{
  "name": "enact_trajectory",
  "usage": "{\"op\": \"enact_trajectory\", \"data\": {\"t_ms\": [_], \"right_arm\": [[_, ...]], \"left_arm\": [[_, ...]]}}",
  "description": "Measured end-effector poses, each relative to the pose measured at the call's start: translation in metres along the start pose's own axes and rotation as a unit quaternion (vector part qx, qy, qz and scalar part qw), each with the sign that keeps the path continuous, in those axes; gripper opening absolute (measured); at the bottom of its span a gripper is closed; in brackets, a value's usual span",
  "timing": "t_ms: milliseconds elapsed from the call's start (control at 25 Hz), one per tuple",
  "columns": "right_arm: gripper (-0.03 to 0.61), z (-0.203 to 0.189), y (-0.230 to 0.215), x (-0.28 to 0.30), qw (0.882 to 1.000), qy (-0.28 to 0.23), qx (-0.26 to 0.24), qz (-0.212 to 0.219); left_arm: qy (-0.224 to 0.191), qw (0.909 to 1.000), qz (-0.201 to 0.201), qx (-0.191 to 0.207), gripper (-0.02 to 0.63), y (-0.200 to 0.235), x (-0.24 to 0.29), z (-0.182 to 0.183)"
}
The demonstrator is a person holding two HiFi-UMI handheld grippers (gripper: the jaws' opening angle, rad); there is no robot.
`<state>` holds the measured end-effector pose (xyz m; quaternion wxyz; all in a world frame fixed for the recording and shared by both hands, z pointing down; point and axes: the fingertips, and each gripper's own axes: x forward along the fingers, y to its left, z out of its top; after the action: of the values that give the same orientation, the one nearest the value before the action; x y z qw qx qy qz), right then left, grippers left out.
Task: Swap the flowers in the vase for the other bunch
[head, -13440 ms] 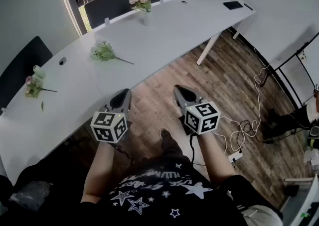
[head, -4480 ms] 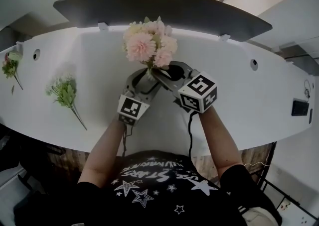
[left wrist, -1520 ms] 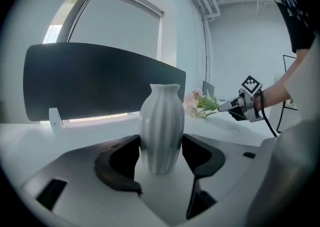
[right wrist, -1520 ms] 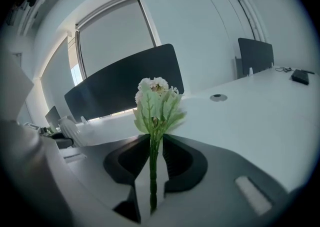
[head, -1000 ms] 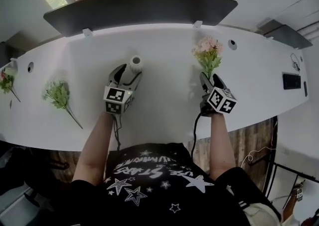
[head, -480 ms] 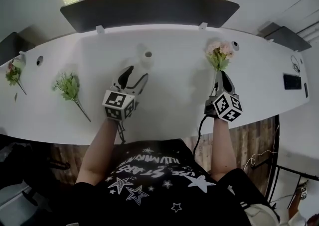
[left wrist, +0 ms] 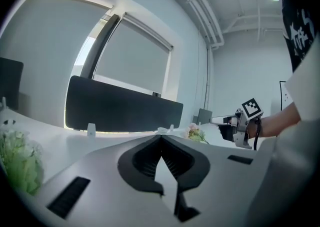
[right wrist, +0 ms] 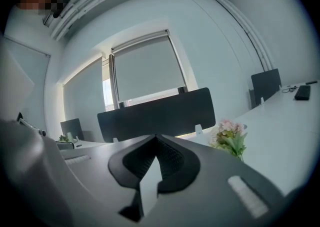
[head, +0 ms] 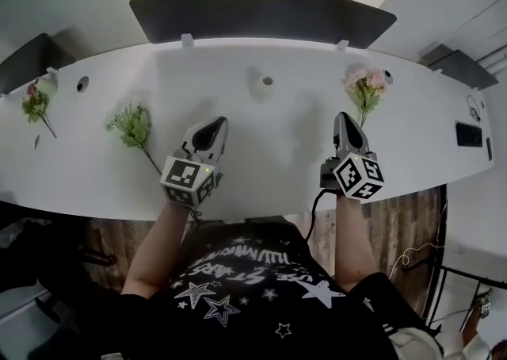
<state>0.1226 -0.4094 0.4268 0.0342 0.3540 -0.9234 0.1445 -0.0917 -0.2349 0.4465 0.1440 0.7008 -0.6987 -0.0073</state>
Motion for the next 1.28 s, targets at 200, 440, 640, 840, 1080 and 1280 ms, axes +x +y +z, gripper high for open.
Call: {"op": "enact_trajectory", "data": {"t_ms": [200, 440, 640, 840, 1080, 1280], "right_arm": [[0.002, 0.007, 0.044, 0.003, 1.000, -0.014, 0.001, 0.025], [0.002, 0.005, 0.085, 0.006, 0.999, -0.011, -0.007, 0.041], [0.002, -0.010, 0.132, 0.014, 0.998, 0.006, -0.017, 0.066], [0.002, -0.034, 0.195, 0.027, 0.993, 0.032, -0.028, 0.110], [0.002, -0.076, 0.291, 0.051, 0.981, 0.078, -0.042, 0.173], [0.002, -0.114, 0.371, 0.070, 0.964, 0.122, -0.023, 0.236]], "left_arm": [[-0.024, 0.9996, 0.011, 0.000, 0.008, 0.014, -0.030, 0.018], [-0.014, 0.9989, 0.023, 0.037, 0.006, 0.037, -0.059, 0.017], [-0.037, 0.9983, 0.042, 0.015, 0.006, 0.065, -0.090, 0.020], [-0.037, 0.9955, 0.087, 0.007, 0.006, 0.112, -0.130, 0.007], [-0.037, 0.9912, 0.127, -0.006, 0.006, 0.166, -0.188, 0.001], [-0.027, 0.9893, 0.143, -0.013, 0.006, 0.206, -0.229, -0.014]]}}
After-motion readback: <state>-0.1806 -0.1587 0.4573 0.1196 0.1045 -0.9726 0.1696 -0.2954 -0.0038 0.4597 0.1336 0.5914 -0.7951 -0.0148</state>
